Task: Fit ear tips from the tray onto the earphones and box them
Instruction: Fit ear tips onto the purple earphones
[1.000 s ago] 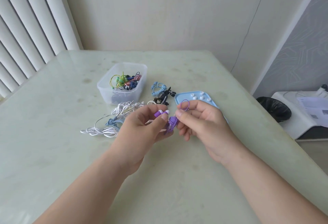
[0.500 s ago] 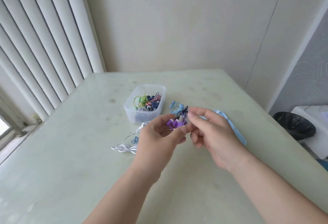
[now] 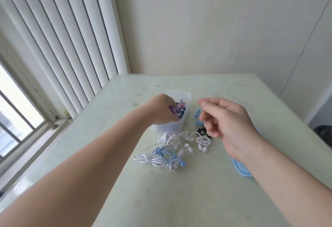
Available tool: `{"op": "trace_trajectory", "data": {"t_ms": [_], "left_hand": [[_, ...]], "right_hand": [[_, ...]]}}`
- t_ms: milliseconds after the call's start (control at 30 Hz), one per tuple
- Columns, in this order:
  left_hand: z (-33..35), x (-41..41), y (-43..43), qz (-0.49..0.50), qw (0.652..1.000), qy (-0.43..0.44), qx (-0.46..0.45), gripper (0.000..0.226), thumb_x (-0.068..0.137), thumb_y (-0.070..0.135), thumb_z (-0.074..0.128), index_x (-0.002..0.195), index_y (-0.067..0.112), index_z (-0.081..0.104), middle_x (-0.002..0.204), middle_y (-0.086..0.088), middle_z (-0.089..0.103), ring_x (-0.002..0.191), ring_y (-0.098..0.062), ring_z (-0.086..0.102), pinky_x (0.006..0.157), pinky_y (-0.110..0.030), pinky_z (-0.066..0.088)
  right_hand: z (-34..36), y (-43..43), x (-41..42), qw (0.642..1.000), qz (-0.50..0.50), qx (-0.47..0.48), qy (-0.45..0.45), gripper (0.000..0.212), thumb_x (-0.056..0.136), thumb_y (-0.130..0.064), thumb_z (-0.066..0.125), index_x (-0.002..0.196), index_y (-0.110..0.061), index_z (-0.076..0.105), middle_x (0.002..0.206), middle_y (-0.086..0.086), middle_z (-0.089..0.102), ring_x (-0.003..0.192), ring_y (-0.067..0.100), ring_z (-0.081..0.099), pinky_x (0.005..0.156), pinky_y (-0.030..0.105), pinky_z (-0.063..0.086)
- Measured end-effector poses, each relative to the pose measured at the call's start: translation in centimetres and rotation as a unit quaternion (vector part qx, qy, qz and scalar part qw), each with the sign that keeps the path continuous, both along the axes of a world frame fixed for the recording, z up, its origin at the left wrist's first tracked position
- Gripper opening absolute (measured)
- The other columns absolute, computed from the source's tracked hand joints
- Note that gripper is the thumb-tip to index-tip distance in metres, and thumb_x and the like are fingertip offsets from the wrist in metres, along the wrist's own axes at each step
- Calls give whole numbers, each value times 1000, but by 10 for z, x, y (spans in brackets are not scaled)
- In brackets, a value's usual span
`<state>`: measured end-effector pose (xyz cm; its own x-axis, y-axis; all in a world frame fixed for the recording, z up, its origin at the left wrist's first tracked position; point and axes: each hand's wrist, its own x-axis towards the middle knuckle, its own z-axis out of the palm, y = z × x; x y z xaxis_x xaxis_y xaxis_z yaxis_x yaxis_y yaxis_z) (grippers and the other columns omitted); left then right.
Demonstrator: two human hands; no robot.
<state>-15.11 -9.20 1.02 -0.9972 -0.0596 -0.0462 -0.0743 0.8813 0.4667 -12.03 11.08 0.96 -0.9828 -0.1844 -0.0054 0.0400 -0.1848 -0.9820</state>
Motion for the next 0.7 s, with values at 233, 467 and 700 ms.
{"op": "trace_trajectory", "data": {"t_ms": [233, 467, 700], "left_hand": [[-2, -13, -6, 10, 998, -5, -58, 23, 95, 12, 54, 93, 21, 74, 93, -8, 65, 82, -28, 55, 71, -28, 44], [-7, -6, -4, 30, 996, 54, -71, 24, 88, 8, 63, 92, 24, 81, 93, 1, 76, 87, -26, 70, 73, -31, 58], [15, 59, 0, -77, 983, 153, -64, 14, 92, 18, 65, 88, 24, 77, 83, 7, 74, 80, -16, 69, 70, -26, 56]], "right_hand": [[-5, -7, -7, 1000, 5, -1, -12, 7, 95, -10, 67, 95, -7, 73, 65, 7, 62, 48, 18, 43, 47, 29, 23], [-14, -10, -1, 998, 18, 50, -22, 7, 94, -11, 68, 93, -8, 73, 68, 8, 66, 49, 18, 47, 45, 27, 28], [-30, -9, 18, 980, 99, 160, -72, 8, 95, -16, 68, 98, -9, 70, 72, 7, 69, 51, 16, 57, 46, 28, 35]]}}
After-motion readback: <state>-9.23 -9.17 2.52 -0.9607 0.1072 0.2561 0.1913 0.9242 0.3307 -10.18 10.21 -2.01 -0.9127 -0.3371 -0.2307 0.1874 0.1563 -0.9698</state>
